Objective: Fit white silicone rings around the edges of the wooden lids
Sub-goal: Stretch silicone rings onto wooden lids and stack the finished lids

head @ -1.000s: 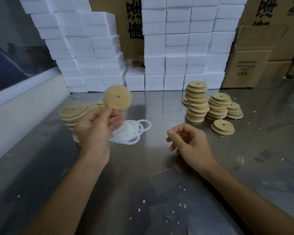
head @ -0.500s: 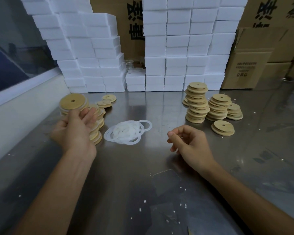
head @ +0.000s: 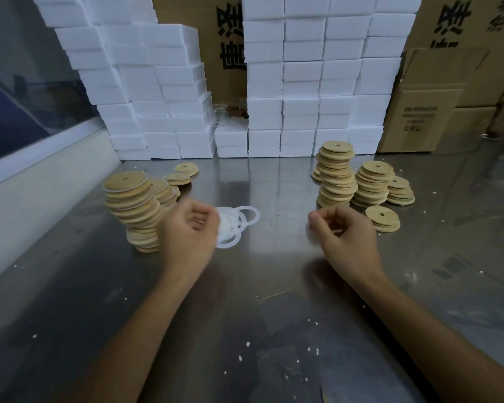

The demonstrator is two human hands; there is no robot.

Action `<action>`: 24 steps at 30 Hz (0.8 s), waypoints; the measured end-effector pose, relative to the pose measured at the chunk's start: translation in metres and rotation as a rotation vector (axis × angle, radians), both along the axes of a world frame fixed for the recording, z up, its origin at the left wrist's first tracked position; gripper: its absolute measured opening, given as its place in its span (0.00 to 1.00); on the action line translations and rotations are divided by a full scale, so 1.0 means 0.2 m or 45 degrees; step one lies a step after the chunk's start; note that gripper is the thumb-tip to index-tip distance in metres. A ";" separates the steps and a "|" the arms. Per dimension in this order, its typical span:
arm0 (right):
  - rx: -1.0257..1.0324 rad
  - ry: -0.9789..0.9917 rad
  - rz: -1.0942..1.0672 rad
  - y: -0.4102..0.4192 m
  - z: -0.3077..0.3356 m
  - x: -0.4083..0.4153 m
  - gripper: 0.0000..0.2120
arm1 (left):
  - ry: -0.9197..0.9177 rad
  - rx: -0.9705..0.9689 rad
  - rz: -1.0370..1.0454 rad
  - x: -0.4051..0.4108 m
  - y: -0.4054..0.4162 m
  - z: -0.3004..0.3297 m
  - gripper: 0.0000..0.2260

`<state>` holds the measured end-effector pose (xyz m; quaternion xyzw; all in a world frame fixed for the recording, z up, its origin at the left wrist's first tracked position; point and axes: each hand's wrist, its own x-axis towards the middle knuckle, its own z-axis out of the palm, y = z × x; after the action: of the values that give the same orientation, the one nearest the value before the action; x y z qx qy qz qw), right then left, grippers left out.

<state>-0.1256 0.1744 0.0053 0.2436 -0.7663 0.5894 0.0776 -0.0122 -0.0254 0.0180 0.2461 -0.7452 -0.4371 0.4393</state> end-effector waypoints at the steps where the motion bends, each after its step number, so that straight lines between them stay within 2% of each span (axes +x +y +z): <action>1: 0.023 0.043 -0.059 0.01 0.00 -0.02 0.03 | -0.175 -0.222 -0.029 0.00 0.02 -0.03 0.03; 3: 0.138 0.160 -0.209 0.05 0.00 -0.07 0.01 | -0.418 -0.579 -0.035 0.00 0.03 -0.09 0.07; 4: 0.240 0.210 -0.301 0.07 -0.01 -0.09 0.04 | -0.517 -0.660 -0.023 0.00 0.03 -0.11 0.11; 7: 0.578 0.176 -0.479 0.12 -0.02 -0.16 0.16 | -0.725 -0.691 0.109 0.01 0.01 -0.12 0.17; 9: 0.771 0.074 -0.503 0.15 -0.04 -0.19 0.25 | -0.813 -0.685 0.171 0.01 -0.01 -0.11 0.18; 11: 0.909 -0.022 -0.482 0.17 -0.05 -0.21 0.28 | -0.903 -0.697 0.188 0.03 -0.03 -0.11 0.16; 19: 0.988 -0.027 -0.530 0.16 -0.02 -0.19 0.25 | -0.744 -0.538 0.163 0.04 -0.05 -0.08 0.06; 22: 0.975 -0.038 -0.513 0.15 -0.03 -0.17 0.23 | -0.679 -0.553 0.171 0.04 -0.06 -0.09 0.06; 24: 0.952 -0.046 -0.474 0.16 -0.03 -0.17 0.22 | -0.546 -0.604 0.176 0.04 -0.06 -0.08 0.06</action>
<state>-0.1587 0.2055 0.0003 0.1022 -0.9597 0.2506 0.0756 -0.0051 -0.0370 0.0018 0.2732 -0.8834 -0.1587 0.3461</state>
